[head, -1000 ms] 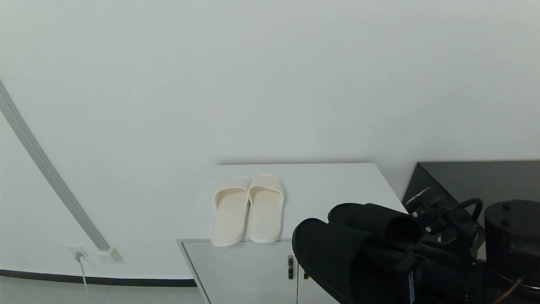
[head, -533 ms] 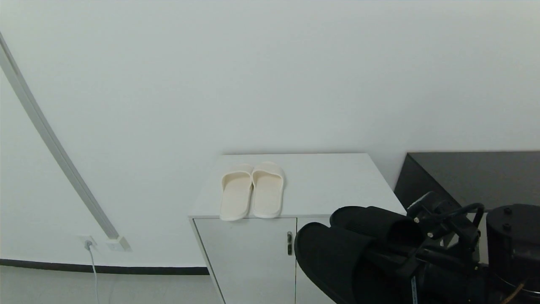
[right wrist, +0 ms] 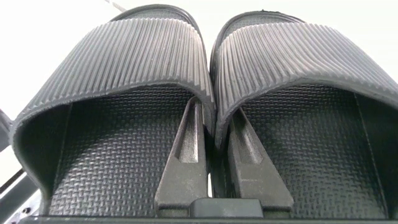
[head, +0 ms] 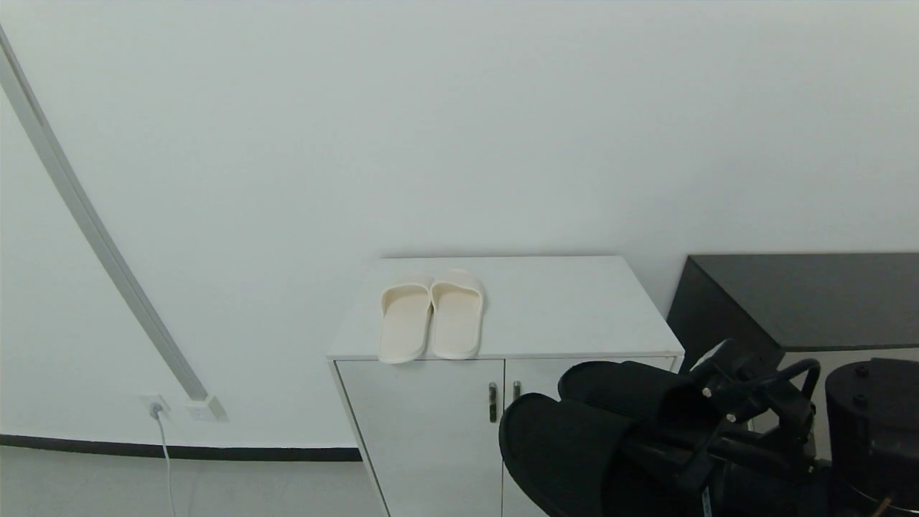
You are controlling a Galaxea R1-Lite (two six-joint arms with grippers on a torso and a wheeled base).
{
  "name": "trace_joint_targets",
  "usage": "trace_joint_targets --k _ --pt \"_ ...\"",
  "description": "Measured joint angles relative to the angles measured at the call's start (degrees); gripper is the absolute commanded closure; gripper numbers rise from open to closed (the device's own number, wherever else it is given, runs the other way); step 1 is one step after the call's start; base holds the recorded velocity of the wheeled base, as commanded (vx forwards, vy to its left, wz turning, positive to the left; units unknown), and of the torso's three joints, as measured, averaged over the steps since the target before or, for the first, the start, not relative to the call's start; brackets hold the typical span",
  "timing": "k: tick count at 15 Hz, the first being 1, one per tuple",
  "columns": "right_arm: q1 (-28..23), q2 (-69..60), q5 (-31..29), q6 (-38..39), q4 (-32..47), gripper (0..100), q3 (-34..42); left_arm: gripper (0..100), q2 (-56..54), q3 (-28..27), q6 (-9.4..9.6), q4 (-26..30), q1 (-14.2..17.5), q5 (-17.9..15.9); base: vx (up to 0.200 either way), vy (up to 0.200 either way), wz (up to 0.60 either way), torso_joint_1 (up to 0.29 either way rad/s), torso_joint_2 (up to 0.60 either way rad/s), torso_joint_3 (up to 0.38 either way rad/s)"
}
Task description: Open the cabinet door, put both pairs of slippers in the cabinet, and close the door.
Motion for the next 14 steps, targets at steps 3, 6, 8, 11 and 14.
trace_joint_targets --k 3,6,8,11,14 --pt "-0.04 0.10 0.00 0.02 0.00 100 0.13 100 0.00 0.00 0.01 0.02 0.02 -0.02 0.000 0.000 0.00 0.000 0.00 0.000" --pt "-0.02 0.27 0.00 -0.05 0.00 100 0.24 100 0.00 0.00 0.04 0.00 0.02 0.00 0.000 0.000 0.00 0.000 0.00 0.000" --pt "0.00 0.33 0.04 -0.68 -0.05 100 0.50 100 0.00 -0.01 0.04 0.00 0.07 -0.02 0.000 0.000 0.00 -0.055 0.13 0.062" --pt "0.00 0.35 0.06 -1.01 0.00 100 0.83 100 0.00 0.00 0.04 0.05 0.00 -0.02 0.000 0.000 0.00 -0.149 0.33 0.181" --pt "0.00 0.38 0.06 -1.01 0.00 100 1.30 0 0.00 0.00 0.06 0.02 0.02 -0.13 0.000 0.000 0.00 -0.150 0.36 0.194"
